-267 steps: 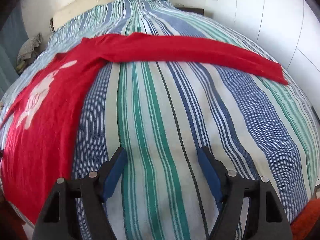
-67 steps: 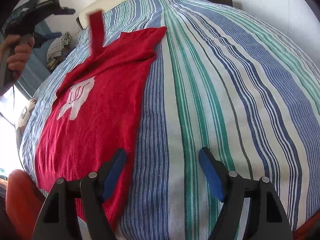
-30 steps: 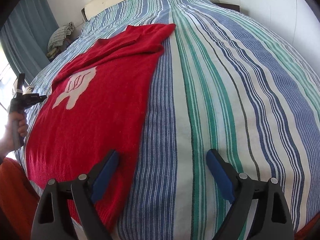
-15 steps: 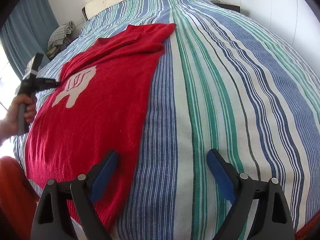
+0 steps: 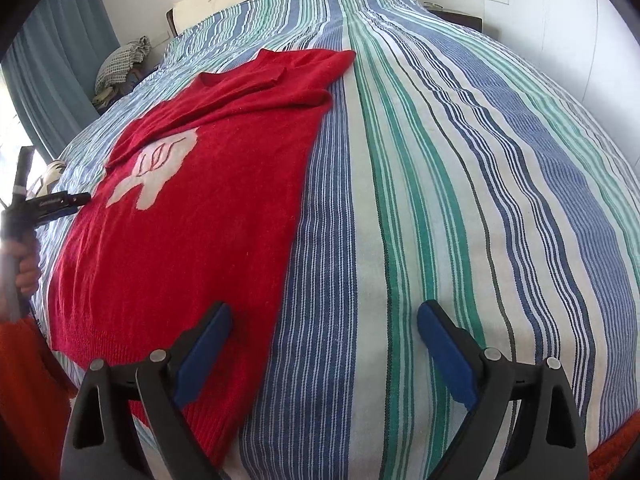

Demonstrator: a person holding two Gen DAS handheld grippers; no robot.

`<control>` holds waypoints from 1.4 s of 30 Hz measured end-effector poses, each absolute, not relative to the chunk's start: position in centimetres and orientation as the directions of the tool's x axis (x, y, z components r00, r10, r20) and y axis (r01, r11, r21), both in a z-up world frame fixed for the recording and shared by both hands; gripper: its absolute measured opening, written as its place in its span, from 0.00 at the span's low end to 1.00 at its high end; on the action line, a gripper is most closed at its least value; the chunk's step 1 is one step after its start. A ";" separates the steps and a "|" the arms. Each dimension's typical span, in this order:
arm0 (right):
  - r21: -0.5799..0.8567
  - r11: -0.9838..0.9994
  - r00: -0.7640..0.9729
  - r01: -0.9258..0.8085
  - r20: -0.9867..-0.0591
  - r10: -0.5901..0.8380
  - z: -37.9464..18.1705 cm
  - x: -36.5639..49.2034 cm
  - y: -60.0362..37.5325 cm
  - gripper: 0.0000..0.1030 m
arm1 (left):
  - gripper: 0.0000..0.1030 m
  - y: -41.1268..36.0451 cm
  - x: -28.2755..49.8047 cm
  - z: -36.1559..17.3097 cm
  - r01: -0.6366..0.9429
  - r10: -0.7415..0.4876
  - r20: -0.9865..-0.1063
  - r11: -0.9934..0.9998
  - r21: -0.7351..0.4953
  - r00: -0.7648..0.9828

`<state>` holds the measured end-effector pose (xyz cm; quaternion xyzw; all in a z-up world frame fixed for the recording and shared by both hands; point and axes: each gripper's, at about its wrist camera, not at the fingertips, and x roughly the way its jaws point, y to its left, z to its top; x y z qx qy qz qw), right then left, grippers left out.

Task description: Fold small clothes

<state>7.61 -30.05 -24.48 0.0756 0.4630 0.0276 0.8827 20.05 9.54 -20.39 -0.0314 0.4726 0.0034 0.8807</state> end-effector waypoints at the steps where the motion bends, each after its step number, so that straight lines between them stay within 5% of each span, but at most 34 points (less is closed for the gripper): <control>1: 0.147 0.989 0.573 0.020 -0.812 0.109 -24.3 7.5 -29.9 0.90 | 0.74 9.9 19.0 -20.3 -0.049 -0.023 -0.826 0.997 -0.061 0.563; 5: 0.085 0.996 0.582 0.020 -0.811 0.058 -24.0 7.5 -29.1 0.90 | 0.84 11.6 15.6 -20.7 -0.122 -0.012 -0.811 0.987 -0.103 0.584; 20: -0.150 0.985 0.631 0.090 -0.757 -0.173 -22.8 6.9 -29.0 0.90 | 0.86 13.0 14.5 -22.0 -0.231 0.122 -0.802 0.973 -0.020 0.585; 27: -0.155 0.972 0.549 0.178 -0.804 -0.229 -24.6 7.7 -31.4 0.90 | 1.00 12.8 15.0 -23.9 -0.236 0.158 -0.819 0.971 0.029 0.552; 42: -0.087 0.971 0.539 0.221 -0.820 -0.196 -25.8 7.6 -32.4 0.99 | 1.00 12.5 14.9 -24.3 -0.245 0.184 -0.815 0.968 0.053 0.550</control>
